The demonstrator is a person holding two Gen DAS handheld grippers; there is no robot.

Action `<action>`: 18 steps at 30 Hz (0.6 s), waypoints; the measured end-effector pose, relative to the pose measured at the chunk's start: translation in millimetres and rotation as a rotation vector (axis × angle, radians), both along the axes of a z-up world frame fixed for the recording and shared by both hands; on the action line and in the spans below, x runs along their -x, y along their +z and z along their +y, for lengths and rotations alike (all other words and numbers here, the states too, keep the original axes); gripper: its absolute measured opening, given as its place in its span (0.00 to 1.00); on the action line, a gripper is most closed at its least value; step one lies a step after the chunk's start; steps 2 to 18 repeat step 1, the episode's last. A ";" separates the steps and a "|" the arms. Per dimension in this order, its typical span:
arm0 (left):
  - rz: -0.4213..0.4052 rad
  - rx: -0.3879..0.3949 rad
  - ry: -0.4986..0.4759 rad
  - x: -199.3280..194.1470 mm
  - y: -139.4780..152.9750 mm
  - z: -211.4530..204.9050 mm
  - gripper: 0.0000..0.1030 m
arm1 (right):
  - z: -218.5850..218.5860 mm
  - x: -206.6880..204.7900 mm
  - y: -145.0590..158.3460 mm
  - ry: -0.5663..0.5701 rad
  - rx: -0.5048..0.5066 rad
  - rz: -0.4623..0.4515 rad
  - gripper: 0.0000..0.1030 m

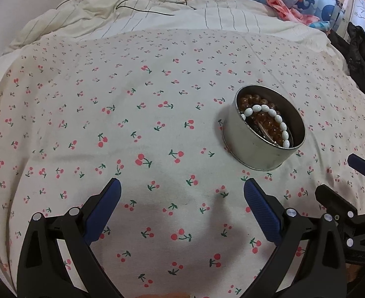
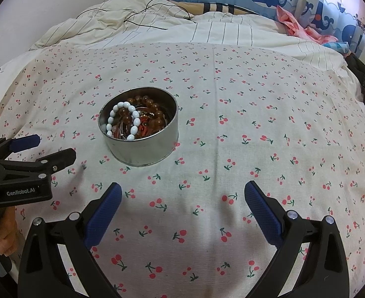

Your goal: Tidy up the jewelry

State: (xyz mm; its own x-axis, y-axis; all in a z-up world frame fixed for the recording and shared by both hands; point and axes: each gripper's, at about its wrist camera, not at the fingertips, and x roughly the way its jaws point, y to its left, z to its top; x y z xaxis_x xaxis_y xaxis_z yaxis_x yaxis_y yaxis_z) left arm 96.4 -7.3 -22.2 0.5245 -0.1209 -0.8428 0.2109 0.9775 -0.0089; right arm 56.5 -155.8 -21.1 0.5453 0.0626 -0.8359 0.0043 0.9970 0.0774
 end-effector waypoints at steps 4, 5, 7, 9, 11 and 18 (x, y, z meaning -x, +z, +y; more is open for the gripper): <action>0.002 0.001 -0.002 -0.1 0.0 -0.3 0.92 | 0.0 0.1 0.1 0.002 0.001 0.000 0.92; 0.002 0.001 -0.002 -0.1 0.0 -0.3 0.92 | 0.0 0.1 0.1 0.002 0.001 0.000 0.92; 0.002 0.001 -0.002 -0.1 0.0 -0.3 0.92 | 0.0 0.1 0.1 0.002 0.001 0.000 0.92; 0.002 0.001 -0.002 -0.1 0.0 -0.3 0.92 | 0.0 0.1 0.1 0.002 0.001 0.000 0.92; 0.002 0.001 -0.002 -0.1 0.0 -0.3 0.92 | 0.0 0.1 0.1 0.002 0.001 0.000 0.92; 0.002 0.001 -0.002 -0.1 0.0 -0.3 0.92 | 0.0 0.1 0.1 0.002 0.001 0.000 0.92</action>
